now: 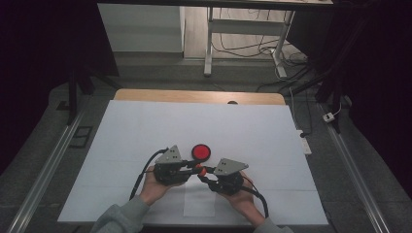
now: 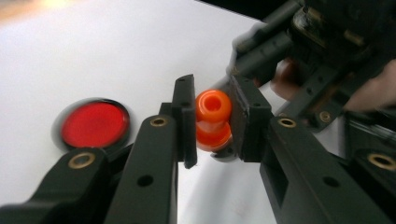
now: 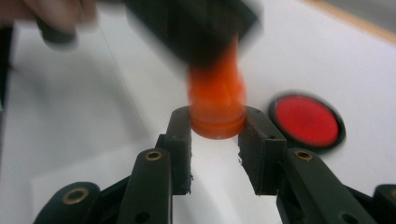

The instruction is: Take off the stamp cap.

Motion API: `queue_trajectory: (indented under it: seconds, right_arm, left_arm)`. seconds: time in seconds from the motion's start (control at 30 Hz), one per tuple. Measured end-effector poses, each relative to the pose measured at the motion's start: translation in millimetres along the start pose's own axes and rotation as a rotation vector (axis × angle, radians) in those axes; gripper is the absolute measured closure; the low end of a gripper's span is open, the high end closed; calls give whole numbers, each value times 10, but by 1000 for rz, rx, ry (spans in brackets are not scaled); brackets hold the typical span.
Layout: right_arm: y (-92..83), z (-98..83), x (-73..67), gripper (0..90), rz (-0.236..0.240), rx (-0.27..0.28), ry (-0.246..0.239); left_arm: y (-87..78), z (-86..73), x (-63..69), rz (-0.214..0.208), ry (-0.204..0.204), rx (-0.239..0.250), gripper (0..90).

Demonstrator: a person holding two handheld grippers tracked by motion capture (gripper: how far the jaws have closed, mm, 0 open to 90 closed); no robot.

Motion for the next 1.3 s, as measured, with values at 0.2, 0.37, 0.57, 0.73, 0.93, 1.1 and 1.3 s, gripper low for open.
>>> queue_trajectory:
  seconds: [0.2, 0.37, 0.57, 0.73, 0.93, 1.1, 1.3]
  right_arm:
    - [-44, -76, 150, 653, -29, 9, 47]
    - [-49, -94, 146, 653, -33, -8, 32]
    - [-61, -95, 157, 652, -36, -6, 31]
    - [-103, -100, 191, 652, -52, 3, 38]
    - [-226, -151, 275, 651, -87, 2, 49]
    - [-340, -219, 361, 651, -110, 6, 66]
    - [-466, -294, 409, 650, -137, 5, 88]
  left_arm:
    - [-111, 6, -113, -17, -63, 34, 728]
    - [-91, 16, -64, -27, -44, 34, 728]
    - [-108, 30, -64, -36, -53, 47, 727]
    - [-104, 37, -43, -49, -52, 48, 727]
    - [-117, 28, -48, -46, -47, 41, 726]
    - [-126, 25, -58, -39, -46, 37, 726]
    - [-126, 18, -58, -32, -39, 28, 726]
Point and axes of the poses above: each handheld gripper's, and its own axes: y roughly forward along the jaws, z roughly out of its top, x roughly to its right, the point moved 9 cm from there along y, roughly forward along the jaws, and after that the axes turned 5 degrees about x, right-handed, at the moved point
